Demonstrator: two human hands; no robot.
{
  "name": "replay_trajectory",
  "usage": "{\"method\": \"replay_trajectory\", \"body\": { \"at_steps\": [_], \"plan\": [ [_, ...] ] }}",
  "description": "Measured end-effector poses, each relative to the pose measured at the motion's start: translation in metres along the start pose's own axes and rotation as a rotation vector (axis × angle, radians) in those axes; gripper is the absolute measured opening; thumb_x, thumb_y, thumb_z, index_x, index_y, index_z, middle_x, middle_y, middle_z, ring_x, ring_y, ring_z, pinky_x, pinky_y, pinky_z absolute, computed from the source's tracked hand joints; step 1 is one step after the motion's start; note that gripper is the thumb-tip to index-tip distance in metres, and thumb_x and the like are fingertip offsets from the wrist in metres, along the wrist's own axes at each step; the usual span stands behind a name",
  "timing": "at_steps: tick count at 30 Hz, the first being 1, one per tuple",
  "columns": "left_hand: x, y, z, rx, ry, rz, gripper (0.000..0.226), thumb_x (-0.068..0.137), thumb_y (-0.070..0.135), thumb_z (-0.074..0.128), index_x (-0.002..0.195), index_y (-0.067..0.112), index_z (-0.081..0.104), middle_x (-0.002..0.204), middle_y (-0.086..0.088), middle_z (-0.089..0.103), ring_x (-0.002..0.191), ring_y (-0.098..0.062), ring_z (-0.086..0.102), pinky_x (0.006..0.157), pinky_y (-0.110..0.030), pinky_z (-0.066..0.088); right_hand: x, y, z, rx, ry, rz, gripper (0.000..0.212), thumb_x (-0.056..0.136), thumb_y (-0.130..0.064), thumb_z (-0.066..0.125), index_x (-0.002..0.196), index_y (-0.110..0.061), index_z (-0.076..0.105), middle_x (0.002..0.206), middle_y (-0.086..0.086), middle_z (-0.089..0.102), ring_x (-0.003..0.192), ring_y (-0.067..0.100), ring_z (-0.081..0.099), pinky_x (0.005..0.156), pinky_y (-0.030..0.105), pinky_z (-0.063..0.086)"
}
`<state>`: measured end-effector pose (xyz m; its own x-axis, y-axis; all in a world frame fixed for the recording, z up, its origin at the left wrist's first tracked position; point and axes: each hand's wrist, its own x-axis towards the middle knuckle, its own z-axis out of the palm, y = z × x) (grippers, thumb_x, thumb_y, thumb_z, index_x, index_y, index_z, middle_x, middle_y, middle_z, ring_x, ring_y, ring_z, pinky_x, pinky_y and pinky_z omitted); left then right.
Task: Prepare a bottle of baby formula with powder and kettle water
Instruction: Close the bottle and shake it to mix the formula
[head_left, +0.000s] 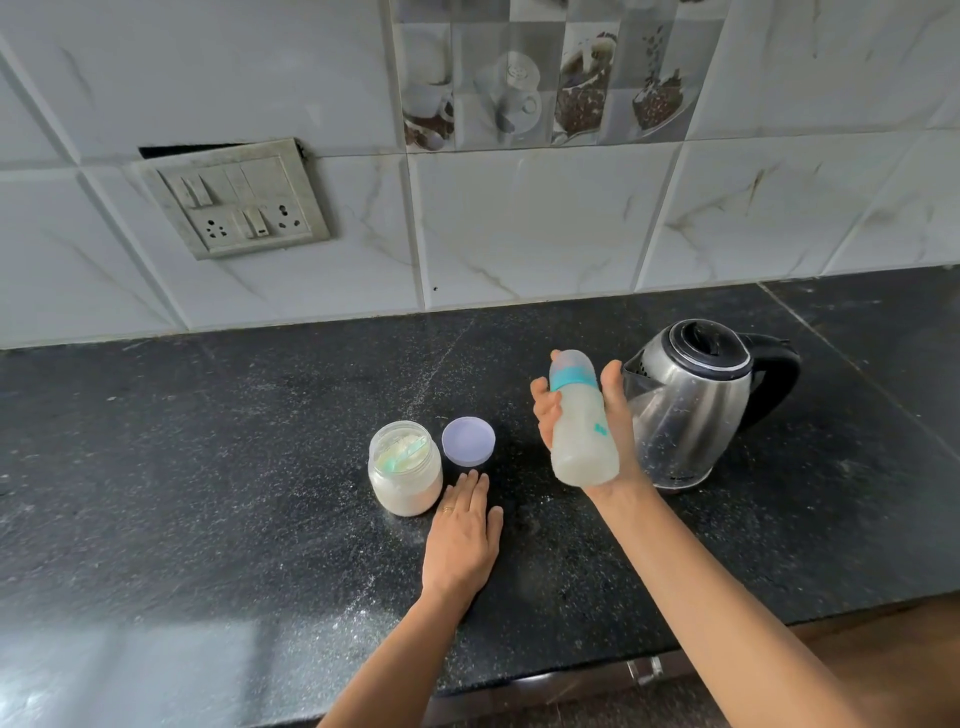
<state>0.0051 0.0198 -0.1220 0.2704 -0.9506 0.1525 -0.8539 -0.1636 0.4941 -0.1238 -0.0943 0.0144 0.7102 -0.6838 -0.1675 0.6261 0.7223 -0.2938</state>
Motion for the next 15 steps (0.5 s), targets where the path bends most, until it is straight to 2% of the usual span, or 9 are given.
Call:
{"method": "replay_trajectory", "body": {
  "at_steps": [2,4,8,10,13,15],
  "plan": [
    [0.000,0.000,0.001,0.001,0.001,0.000,0.053,0.097,0.036,0.031,0.142,0.010,0.037,0.149,-0.008,0.037,0.140,-0.019,0.027,0.115,-0.027,0.010,0.004,0.000,0.001,0.001,0.149,-0.123,0.060,0.074,-0.056,0.069,0.112,-0.011,0.055,0.094,0.008,0.058,0.068,0.018,0.068,0.057,0.027,0.058],
    [-0.001,0.000,0.001,-0.003,0.006,-0.003,0.053,0.096,0.036,0.030,0.142,0.009,0.038,0.148,-0.008,0.038,0.140,-0.019,0.027,0.116,-0.028,0.012,0.007,-0.001,-0.002,0.057,0.260,-0.215,0.056,0.080,-0.050,0.067,0.119,-0.010,0.056,0.098,0.009,0.061,0.076,0.020,0.070,0.060,0.030,0.059],
    [-0.001,0.000,0.001,-0.001,0.018,0.000,0.055,0.096,0.039,0.028,0.141,0.009,0.039,0.147,-0.008,0.039,0.139,-0.020,0.030,0.116,-0.029,0.014,-0.003,0.003,-0.005,-0.184,0.212,-0.093,0.050,0.078,-0.046,0.062,0.107,-0.006,0.068,0.097,0.011,0.071,0.088,0.025,0.071,0.067,0.036,0.060],
    [0.000,0.000,0.001,-0.005,0.019,-0.001,0.051,0.098,0.034,0.035,0.141,0.009,0.039,0.147,-0.009,0.039,0.139,-0.021,0.030,0.115,-0.029,0.014,-0.003,0.000,-0.002,-0.148,0.230,-0.081,0.052,0.087,-0.045,0.056,0.120,-0.006,0.060,0.105,0.013,0.070,0.091,0.030,0.071,0.068,0.038,0.060],
    [-0.001,0.002,-0.001,-0.012,0.014,0.001,0.050,0.098,0.032,0.037,0.141,0.008,0.040,0.147,-0.010,0.039,0.139,-0.022,0.030,0.115,-0.028,0.013,-0.002,0.001,-0.003,0.099,0.254,-0.076,0.054,0.087,-0.039,0.061,0.128,-0.005,0.052,0.107,0.014,0.066,0.081,0.033,0.071,0.057,0.040,0.059],
    [-0.001,0.002,-0.002,-0.010,0.017,0.009,0.050,0.097,0.033,0.036,0.140,0.008,0.040,0.147,-0.010,0.040,0.139,-0.022,0.031,0.114,-0.029,0.013,-0.008,0.006,-0.004,-0.001,0.146,0.049,0.053,0.078,-0.036,0.070,0.119,-0.006,0.056,0.101,0.012,0.065,0.069,0.028,0.069,0.050,0.035,0.057]
  ]
}}
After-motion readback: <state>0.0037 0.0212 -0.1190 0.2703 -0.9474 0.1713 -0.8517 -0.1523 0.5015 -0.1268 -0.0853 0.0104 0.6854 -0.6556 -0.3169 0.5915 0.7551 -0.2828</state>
